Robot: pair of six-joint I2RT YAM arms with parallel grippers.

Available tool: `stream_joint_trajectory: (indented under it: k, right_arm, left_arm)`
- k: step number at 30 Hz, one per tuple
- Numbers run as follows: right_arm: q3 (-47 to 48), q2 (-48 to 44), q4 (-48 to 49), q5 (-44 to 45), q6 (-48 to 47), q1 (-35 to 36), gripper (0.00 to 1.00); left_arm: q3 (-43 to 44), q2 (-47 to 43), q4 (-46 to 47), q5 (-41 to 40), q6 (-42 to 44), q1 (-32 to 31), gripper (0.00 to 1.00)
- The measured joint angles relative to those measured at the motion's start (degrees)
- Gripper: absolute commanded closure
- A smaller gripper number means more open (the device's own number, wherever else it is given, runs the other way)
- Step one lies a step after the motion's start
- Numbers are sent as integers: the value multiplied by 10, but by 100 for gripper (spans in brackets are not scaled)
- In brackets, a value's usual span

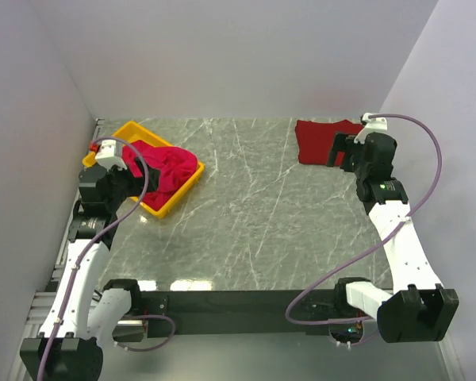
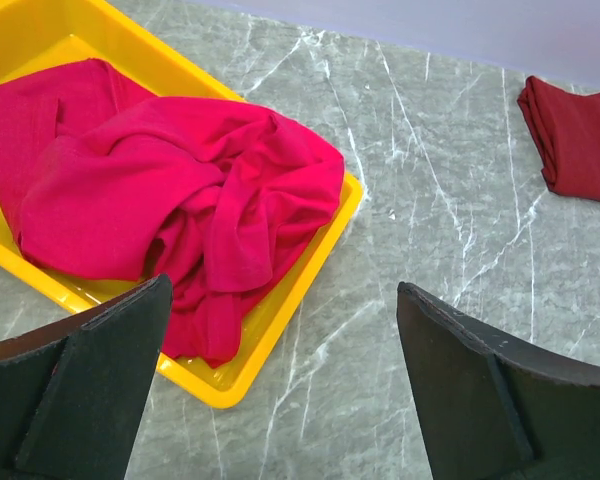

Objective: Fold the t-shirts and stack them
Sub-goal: Grab the tshirt from the pile

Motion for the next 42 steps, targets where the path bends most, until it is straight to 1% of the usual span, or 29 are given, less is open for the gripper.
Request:
stream_joint_trajectory:
  k: [2, 5, 7, 9, 11, 14, 17, 19, 23, 28, 31, 32, 33, 34, 35, 39, 41, 42]
  right_arm:
    - [0, -1, 1, -8, -22, 1, 0]
    - [-1, -5, 0, -65, -82, 10, 0]
    - [-2, -12, -7, -115, -143, 30, 0]
    - [-2, -16, -18, -143, -190, 64, 0]
    - [-1, -16, -42, -180, -236, 104, 0]
    - [4, -4, -96, -242, -278, 126, 0]
    - [9, 20, -136, -288, -299, 125, 0]
    - [9, 34, -153, -310, -303, 125, 0]
    - [9, 52, -167, -335, -306, 125, 0]
    - [9, 57, -167, -352, -302, 125, 0]
    - [9, 62, -167, -360, -295, 125, 0]
    - [9, 63, -167, -362, -293, 125, 0]
    - [9, 65, -167, -362, -292, 125, 0]
    - [9, 66, -167, -362, -291, 125, 0]
    - [9, 67, -167, -362, -291, 125, 0]
    - [9, 67, -167, -361, -292, 125, 0]
    - [9, 67, -169, -359, -292, 124, 1]
    - [9, 67, -173, -359, -294, 123, 1]
  left_arm:
    - [0, 2, -2, 0, 0, 0, 0]
    - [4, 13, -10, 0, 0, 0, 1]
    - [11, 30, -17, 2, 2, 0, 1]
    - [25, 52, -29, 3, 7, 0, 1]
    - [50, 88, -43, 3, 15, 0, 1]
    - [106, 161, -73, -3, 27, 0, 0]
    - [158, 232, -96, -17, 40, -2, 0]
    - [177, 273, -101, -32, 47, -6, 1]
    - [202, 345, -114, -67, 65, -18, 8]
    - [252, 473, -114, -131, 73, -25, 15]
    - [274, 529, -113, -154, 72, -26, 32]
    - [287, 550, -115, -159, 72, -26, 55]
    - [297, 563, -115, -162, 68, -26, 73]
    - [307, 577, -115, -164, 68, -27, 88]
    - [316, 587, -115, -166, 71, -28, 99]
    - [321, 581, -114, -164, 74, -34, 100]
    - [320, 557, -115, -154, 73, -35, 99]
    - [320, 527, -115, -145, 70, -36, 100]
